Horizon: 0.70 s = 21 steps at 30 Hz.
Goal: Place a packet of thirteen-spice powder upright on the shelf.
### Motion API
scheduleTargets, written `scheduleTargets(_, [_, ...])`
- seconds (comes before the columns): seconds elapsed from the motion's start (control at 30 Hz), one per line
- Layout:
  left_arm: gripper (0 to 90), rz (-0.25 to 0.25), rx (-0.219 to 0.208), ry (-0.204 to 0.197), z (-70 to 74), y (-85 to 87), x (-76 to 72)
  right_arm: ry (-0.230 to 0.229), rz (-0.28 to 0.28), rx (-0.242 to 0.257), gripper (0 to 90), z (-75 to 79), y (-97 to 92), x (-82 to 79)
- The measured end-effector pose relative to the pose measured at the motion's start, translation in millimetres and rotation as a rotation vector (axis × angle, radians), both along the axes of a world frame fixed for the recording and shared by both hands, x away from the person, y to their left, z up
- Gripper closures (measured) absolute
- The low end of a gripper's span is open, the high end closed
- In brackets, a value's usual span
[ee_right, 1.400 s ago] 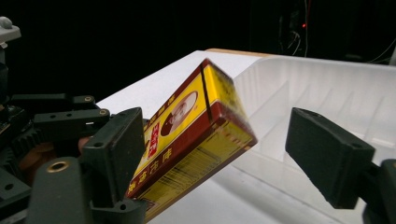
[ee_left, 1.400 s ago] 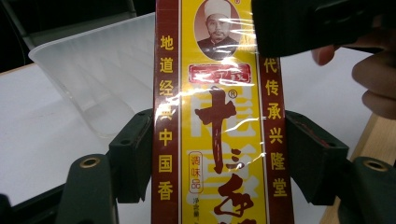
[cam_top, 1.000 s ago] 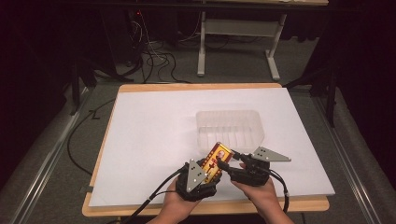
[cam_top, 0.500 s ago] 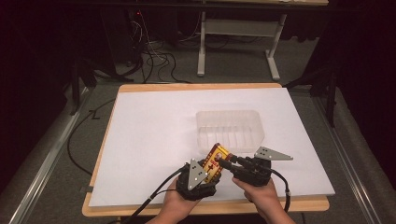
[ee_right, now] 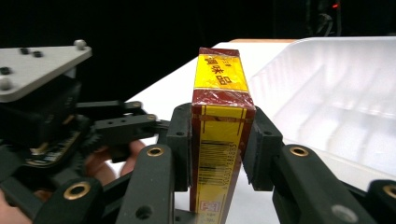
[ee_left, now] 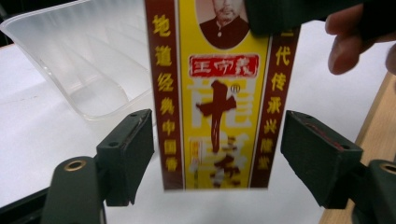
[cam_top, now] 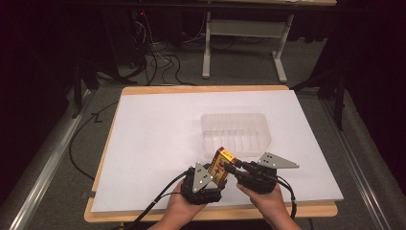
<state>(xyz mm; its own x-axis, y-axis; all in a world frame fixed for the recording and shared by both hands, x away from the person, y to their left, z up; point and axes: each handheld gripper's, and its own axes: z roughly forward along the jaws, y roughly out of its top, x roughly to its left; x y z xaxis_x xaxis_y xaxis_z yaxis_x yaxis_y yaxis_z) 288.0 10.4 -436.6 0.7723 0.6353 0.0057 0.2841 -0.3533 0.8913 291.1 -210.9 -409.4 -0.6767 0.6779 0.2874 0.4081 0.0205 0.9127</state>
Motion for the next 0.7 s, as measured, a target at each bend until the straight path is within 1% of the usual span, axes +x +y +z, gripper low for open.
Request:
scheduleTargets(0.1, [25.6, -0.003, -0.011, 0.000, 2.4, 3.6, 0.6, -0.011, -0.035, -0.010, 68.6, 0.7, -5.1, 0.4])
scheduleTargets(0.2, [25.6, 0.001, -0.022, -0.003, 4.9, 10.2, 1.3, -0.027, -0.070, -0.033, 68.6, 0.9, -10.7, -0.3])
scheduleTargets(0.37, [25.7, 0.020, -0.023, 0.009, 4.4, 21.6, 7.1, -0.035, -0.115, -0.061, 68.5, 0.0, -18.5, -1.0])
scheduleTargets(0.43, [26.1, 0.027, -0.029, 0.020, 4.3, 27.3, 11.3, -0.045, -0.129, -0.072, 68.5, 0.0, -21.4, -1.7])
scheduleTargets(0.5, [26.6, 0.039, -0.028, 0.031, 4.1, 33.1, 16.6, -0.052, -0.139, -0.084, 68.5, 0.4, -24.4, -2.7])
scheduleTargets(0.57, [26.9, 0.063, -0.026, 0.033, 4.3, 40.7, 22.2, -0.060, -0.148, -0.086, 68.4, 0.6, -27.9, -4.3])
scheduleTargets(0.7, [27.1, 0.091, -0.041, 0.032, 7.5, 55.7, 29.3, -0.057, -0.173, -0.093, 68.4, -0.1, -34.9, -6.9])
